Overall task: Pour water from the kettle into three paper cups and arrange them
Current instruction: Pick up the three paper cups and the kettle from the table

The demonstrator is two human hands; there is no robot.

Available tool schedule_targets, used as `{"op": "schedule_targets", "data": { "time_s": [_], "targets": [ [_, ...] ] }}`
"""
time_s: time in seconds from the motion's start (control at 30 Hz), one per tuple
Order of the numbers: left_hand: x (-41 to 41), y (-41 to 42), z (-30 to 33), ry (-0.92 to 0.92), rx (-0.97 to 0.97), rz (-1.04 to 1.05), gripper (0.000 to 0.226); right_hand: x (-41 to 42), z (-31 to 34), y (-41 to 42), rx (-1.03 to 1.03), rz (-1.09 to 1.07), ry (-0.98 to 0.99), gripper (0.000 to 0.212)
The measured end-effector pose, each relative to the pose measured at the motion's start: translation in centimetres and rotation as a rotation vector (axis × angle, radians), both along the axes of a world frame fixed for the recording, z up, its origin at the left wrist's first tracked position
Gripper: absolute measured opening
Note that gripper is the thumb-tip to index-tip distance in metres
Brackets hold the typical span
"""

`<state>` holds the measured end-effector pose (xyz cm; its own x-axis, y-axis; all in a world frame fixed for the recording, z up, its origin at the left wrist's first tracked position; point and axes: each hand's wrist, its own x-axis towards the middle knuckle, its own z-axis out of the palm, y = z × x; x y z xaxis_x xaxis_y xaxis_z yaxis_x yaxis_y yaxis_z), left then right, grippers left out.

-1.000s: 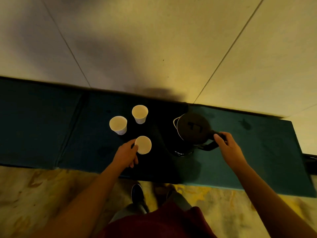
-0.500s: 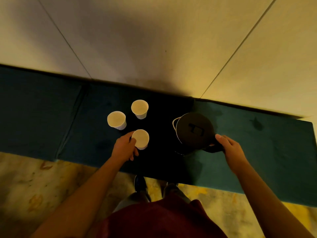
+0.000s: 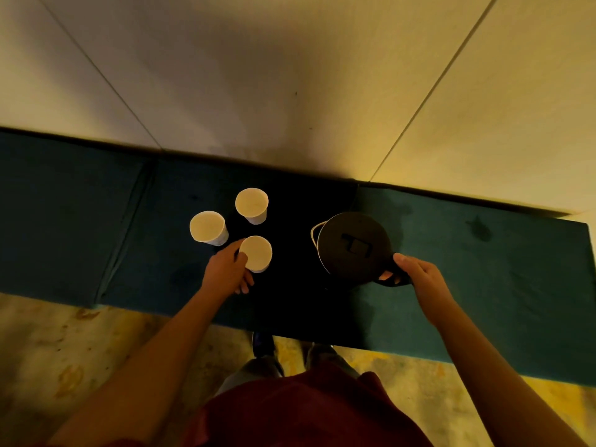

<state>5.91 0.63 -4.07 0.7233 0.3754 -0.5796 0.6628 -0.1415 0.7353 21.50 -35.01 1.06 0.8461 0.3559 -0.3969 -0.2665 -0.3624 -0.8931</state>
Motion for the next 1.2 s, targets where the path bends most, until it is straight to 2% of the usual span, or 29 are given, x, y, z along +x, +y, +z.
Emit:
{"op": "schedule_targets", "data": {
  "time_s": [0.13, 0.2, 0.3, 0.43, 0.5, 0.63, 0.73, 0.97, 1.2],
  "targets": [
    [0.0, 0.2, -0.1, -0.007, -0.117, 0.021, 0.042, -0.1, -0.1, -0.2, 0.010, -0.023, -0.013, 0.042],
    [-0.2, 0.0, -0.2, 0.004, -0.185, 0.021, 0.041, -0.2, -0.2, -0.4, 0.012, -0.057, -0.006, 0.040],
    [-1.0, 0.0, -0.3, 0.031, -0.296, 0.047, 0.043, -0.6, -0.4, 0.0, -0.017, -0.074, 0.016, 0.052],
    [-0.6, 0.6, -0.2, 0.037, -0.348, 0.080, 0.045, 0.1, -0.1, 0.7, -0.026, -0.096, 0.023, 0.072],
    [-0.4, 0.8, -0.1, 0.037, -0.349, 0.082, 0.045, 0.3, 0.0, 0.9, -0.034, -0.095, 0.035, 0.078],
    [-1.1, 0.6, 0.0, 0.033, -0.338, 0.084, 0.044, 0.2, 0.8, 1.6, -0.027, -0.050, 0.110, 0.056],
    [-1.1, 0.6, -0.2, 0.036, -0.242, 0.067, 0.042, 0.2, 1.0, 1.9, -0.012, -0.034, 0.118, 0.049],
    [-1.5, 0.1, -1.0, 0.021, -0.100, 0.024, 0.038, 0.1, 1.6, 2.3, -0.073, -0.029, 0.099, 0.061],
    [-1.5, -0.7, -1.3, 0.005, -0.110, 0.042, 0.039, 0.0, 1.9, 2.7, -0.071, 0.022, 0.090, 0.062]
  ]
}}
